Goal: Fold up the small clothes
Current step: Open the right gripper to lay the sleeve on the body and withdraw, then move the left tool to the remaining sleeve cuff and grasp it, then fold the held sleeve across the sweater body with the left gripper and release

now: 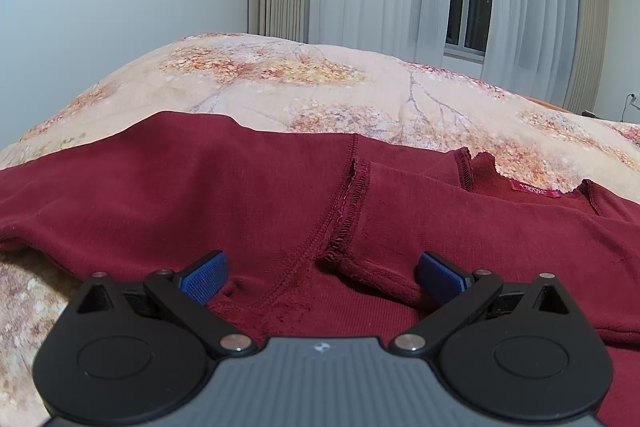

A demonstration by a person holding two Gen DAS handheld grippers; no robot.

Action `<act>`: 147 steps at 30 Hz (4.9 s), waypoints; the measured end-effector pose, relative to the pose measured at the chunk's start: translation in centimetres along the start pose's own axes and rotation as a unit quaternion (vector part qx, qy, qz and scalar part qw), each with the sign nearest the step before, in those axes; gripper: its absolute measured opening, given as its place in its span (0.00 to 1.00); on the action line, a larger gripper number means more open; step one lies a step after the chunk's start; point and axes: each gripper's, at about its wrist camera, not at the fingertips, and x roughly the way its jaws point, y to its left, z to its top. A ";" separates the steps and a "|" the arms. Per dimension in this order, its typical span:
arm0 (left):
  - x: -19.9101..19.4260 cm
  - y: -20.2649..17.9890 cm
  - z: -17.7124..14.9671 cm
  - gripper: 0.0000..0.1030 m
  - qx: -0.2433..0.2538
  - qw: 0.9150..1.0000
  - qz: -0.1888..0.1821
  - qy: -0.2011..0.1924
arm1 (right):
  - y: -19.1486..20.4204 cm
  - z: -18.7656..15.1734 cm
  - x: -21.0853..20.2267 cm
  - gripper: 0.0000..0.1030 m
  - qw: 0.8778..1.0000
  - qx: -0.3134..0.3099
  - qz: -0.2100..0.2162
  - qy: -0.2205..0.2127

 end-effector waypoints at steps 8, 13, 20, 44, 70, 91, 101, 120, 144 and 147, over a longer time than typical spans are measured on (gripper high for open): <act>0.0 0.0 0.0 1.00 -0.001 1.000 -0.001 0.000 | 4.5 -3.1 -0.1 0.95 0.983 -0.165 -0.084 0.003; -0.1 0.1 -0.1 1.00 -0.001 1.000 -0.001 -0.001 | 4.4 -3.3 1.2 0.95 0.972 -0.162 -0.170 -0.008; 0.0 0.1 -0.1 1.00 -0.001 1.000 -0.001 -0.001 | 2.8 -4.0 1.3 0.98 0.973 -0.132 -0.187 0.019; -9.8 16.9 5.9 1.00 -0.066 0.996 0.052 0.035 | 11.9 -3.9 -11.0 0.99 0.992 -0.088 0.070 0.059; -8.5 34.8 0.3 0.63 -0.465 0.878 0.068 -0.095 | 16.5 -6.5 -8.5 0.99 0.988 -0.053 0.102 0.105; -8.2 30.0 8.5 0.04 -0.297 0.931 0.151 -0.150 | 15.8 -6.9 -8.5 0.99 0.988 -0.033 0.116 0.097; -10.2 19.3 14.8 0.03 -0.169 0.959 0.047 -0.224 | 15.0 -7.0 -8.8 0.99 0.988 -0.007 0.127 0.087; -10.3 -9.2 6.8 0.04 0.099 0.952 -0.199 -0.209 | 9.0 -7.3 -12.7 0.99 0.991 0.075 0.098 0.058; -8.7 -8.7 2.5 0.98 0.068 0.964 -0.253 -0.052 | 6.6 -8.8 -13.1 0.99 0.991 0.104 0.062 0.063; -9.3 -7.2 2.9 0.99 0.066 0.963 -0.258 -0.048 | 6.8 -8.9 -12.9 0.99 0.991 0.099 0.059 0.066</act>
